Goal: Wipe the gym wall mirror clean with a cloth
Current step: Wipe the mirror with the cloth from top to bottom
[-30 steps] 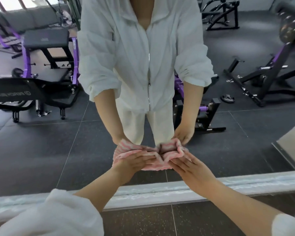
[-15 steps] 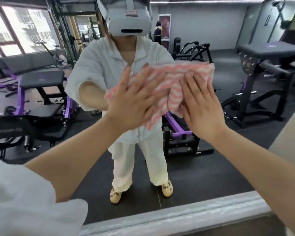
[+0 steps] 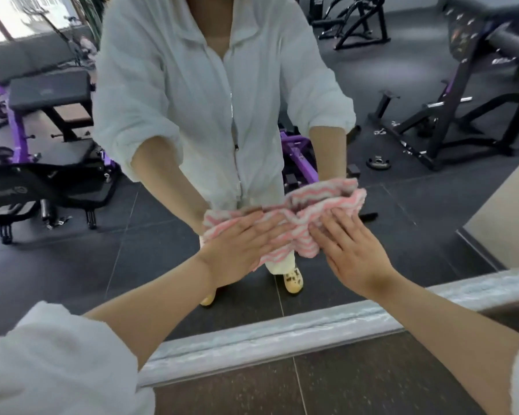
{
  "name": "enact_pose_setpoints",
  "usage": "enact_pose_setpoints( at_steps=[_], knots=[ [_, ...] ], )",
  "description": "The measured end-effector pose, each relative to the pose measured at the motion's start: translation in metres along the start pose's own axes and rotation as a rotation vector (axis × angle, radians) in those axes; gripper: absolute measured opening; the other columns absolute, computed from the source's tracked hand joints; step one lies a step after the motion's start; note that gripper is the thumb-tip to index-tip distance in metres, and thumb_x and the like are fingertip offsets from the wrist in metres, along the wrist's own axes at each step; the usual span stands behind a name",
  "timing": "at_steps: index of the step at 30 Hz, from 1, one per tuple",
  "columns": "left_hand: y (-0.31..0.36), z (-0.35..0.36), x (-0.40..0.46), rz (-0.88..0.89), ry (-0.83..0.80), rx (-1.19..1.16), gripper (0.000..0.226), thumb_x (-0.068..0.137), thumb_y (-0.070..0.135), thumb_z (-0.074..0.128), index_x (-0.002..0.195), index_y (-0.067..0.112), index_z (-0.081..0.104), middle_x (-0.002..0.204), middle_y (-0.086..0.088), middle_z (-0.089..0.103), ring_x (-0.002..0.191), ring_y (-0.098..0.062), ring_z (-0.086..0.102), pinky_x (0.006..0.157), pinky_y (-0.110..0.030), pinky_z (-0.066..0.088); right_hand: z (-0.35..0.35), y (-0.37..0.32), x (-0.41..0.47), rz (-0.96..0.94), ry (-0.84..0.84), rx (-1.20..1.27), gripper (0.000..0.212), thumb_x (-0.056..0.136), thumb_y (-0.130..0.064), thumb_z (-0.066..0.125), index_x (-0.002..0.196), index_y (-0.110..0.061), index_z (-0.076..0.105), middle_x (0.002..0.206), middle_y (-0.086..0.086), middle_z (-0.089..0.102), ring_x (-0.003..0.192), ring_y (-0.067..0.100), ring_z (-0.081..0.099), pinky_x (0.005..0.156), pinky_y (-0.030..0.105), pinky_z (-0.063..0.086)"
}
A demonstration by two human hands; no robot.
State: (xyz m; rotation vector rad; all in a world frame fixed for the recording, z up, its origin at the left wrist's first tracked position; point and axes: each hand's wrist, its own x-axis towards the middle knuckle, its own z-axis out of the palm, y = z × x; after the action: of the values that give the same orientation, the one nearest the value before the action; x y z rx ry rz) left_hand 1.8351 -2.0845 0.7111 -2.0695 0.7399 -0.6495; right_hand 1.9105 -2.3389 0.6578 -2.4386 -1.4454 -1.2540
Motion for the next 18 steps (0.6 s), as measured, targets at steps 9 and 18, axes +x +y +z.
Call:
enact_pose_setpoints(
  at_steps=[9, 18],
  knots=[
    [0.096, 0.028, 0.007, 0.561, -0.492, 0.089, 0.101, 0.095, 0.04, 0.032, 0.113, -0.016, -0.05, 0.131, -0.027, -0.052, 0.13, -0.034, -0.034, 0.095, -0.05, -0.027, 0.05, -0.036, -0.092, -0.099, -0.386, -0.068, 0.073, 0.07, -0.021, 0.076, 0.137, -0.01, 0.05, 0.155, 0.013, 0.022, 0.144, 0.034, 0.01, 0.115, 0.054, 0.023],
    [0.058, -0.005, 0.027, 0.286, -0.573, -0.222, 0.079, 0.098, 0.009, 0.027, 0.132, 0.016, -0.044, 0.139, 0.004, -0.041, 0.123, -0.02, -0.043, 0.099, -0.036, -0.034, 0.025, -0.001, -0.082, -0.041, -0.354, -0.087, 0.081, 0.093, -0.036, 0.051, 0.153, -0.008, 0.004, 0.157, 0.011, 0.023, 0.148, 0.03, 0.0, 0.117, 0.045, 0.007]
  ],
)
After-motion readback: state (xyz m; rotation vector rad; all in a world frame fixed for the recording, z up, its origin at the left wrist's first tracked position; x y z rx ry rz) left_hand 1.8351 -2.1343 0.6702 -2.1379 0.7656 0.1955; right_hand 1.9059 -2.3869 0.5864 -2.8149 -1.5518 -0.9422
